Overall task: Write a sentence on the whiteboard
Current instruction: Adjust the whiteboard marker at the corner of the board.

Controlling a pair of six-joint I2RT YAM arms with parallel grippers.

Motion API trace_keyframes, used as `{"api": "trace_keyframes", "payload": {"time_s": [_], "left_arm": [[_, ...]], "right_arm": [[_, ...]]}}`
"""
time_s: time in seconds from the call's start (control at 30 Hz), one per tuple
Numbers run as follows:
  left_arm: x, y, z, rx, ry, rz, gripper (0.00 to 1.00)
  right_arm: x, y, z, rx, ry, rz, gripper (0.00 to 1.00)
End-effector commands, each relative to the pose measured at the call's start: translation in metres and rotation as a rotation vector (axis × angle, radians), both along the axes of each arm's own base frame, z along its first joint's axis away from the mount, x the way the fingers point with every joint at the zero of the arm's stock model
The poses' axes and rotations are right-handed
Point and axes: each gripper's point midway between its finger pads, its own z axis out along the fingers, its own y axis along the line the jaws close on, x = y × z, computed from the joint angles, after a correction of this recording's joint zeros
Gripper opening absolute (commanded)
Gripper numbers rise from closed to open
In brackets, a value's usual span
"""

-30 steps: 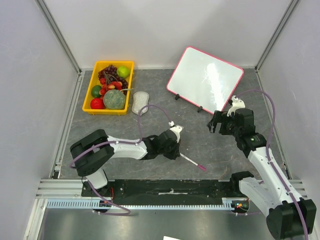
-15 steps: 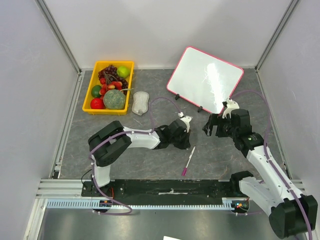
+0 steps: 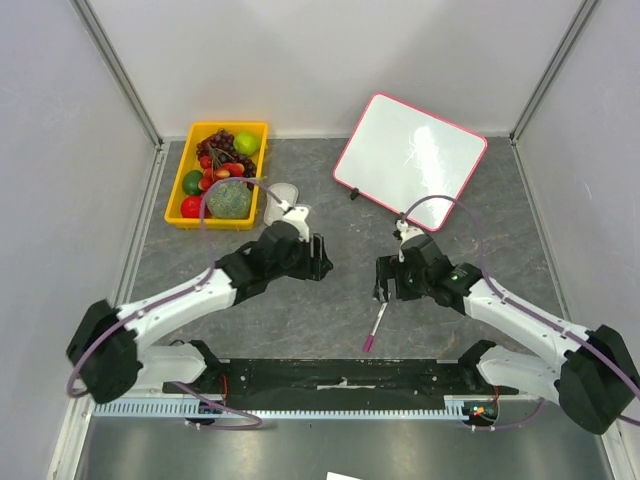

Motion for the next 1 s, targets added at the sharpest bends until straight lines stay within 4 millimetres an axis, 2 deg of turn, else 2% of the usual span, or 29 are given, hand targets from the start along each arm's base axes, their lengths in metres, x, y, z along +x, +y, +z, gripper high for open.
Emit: {"api": "trace_keyframes", "payload": {"time_s": [0.0,0.07,0.17,0.23,0.3,0.37,0.47,0.5,0.67,0.77,0.87,0.97], "left_arm": [[-0.01,0.032,0.022,0.013,-0.066,0.008,0.73],[-0.02,0.032,0.03,-0.015,-0.074,-0.032,0.72],[-0.044,0.019,0.031,-0.079,-0.043,-0.169,0.63],[-0.058,0.009,0.019,-0.113,0.01,-0.224,0.37],[-0.074,-0.007,0.006,-0.134,0.055,-0.272,0.22],[-0.091,-0.027,-0.005,-0.134,0.084,-0.326,0.12],[-0.115,-0.064,-0.021,-0.104,0.114,-0.409,0.02],[-0.118,-0.081,-0.017,-0.122,0.104,-0.436,0.02],[-0.145,-0.141,-0.03,-0.139,0.129,-0.545,0.02],[-0.161,-0.167,-0.044,-0.153,0.17,-0.584,0.02],[-0.166,-0.174,-0.061,-0.118,0.186,-0.575,0.02],[-0.166,-0.168,-0.083,-0.068,0.219,-0.548,0.02]], "right_arm": [[-0.004,0.008,-0.005,-0.037,-0.005,-0.057,0.98],[-0.009,0.015,-0.005,-0.059,-0.013,-0.031,0.98],[-0.01,0.015,-0.01,-0.093,-0.014,-0.025,0.98],[-0.005,0.014,-0.008,-0.105,-0.027,-0.035,0.98],[0.002,0.015,0.001,-0.1,-0.057,-0.052,0.98],[0.01,0.017,0.012,-0.095,-0.089,-0.071,0.98],[0.02,0.013,0.021,-0.096,-0.12,-0.112,0.98],[0.022,0.012,0.023,-0.095,-0.123,-0.12,0.98],[0.039,-0.014,0.02,-0.073,-0.094,-0.199,0.98],[0.048,-0.031,0.02,-0.033,-0.083,-0.233,0.98],[0.054,-0.042,0.024,-0.026,-0.094,-0.254,0.98],[0.055,-0.048,0.022,-0.025,-0.086,-0.266,0.98]]}}
